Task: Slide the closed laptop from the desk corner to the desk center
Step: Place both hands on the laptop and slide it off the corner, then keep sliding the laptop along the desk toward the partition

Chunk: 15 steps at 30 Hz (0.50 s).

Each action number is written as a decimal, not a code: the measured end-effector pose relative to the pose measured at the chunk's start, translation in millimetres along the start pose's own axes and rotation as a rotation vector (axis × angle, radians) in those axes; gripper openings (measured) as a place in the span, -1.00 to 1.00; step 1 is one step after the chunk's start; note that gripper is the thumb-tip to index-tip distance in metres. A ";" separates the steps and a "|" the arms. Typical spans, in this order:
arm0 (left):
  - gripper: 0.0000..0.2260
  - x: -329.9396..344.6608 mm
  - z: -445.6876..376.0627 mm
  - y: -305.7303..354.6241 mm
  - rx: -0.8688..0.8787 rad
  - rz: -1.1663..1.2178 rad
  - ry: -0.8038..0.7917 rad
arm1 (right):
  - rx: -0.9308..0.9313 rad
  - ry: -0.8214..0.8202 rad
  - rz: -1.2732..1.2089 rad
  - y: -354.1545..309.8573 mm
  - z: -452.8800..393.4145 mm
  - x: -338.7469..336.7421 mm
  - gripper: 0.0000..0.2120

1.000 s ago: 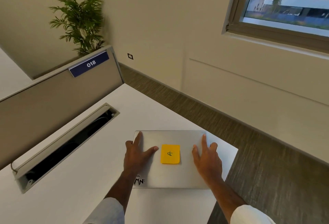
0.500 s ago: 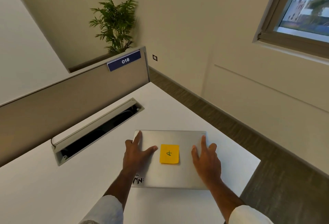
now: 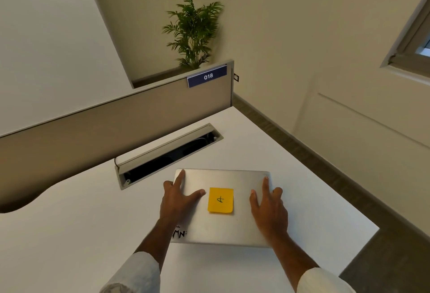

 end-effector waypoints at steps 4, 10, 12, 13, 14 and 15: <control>-0.06 -21.8 6.5 -15.1 -0.013 0.005 0.037 | -0.033 -0.004 0.007 -20.8 8.5 2.8 -0.33; -0.06 -58.9 17.4 -40.0 -0.032 0.036 0.094 | -0.089 0.005 0.011 -56.8 24.3 6.4 -0.33; -0.05 -71.1 20.2 -48.4 -0.042 0.045 0.111 | -0.104 0.003 0.012 -69.5 29.1 7.3 -0.33; -0.05 -74.9 21.0 -51.4 -0.044 0.048 0.116 | -0.107 0.002 0.007 -73.5 30.7 7.0 -0.33; -0.05 -82.2 22.9 -56.5 -0.048 0.053 0.127 | -0.119 0.002 0.001 -81.0 33.5 7.3 -0.33; -0.05 -89.6 24.8 -61.5 -0.049 0.058 0.137 | -0.133 0.002 0.002 -88.9 36.4 8.2 -0.33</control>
Point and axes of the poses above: each hand's wrist, its own z-axis away from the middle knuckle, its own x-axis out of the palm, y = z × x, the point moved 3 cm from there along -z, towards the middle knuckle, and after that the axes turned 12 degrees about z, right-handed, at the moved point
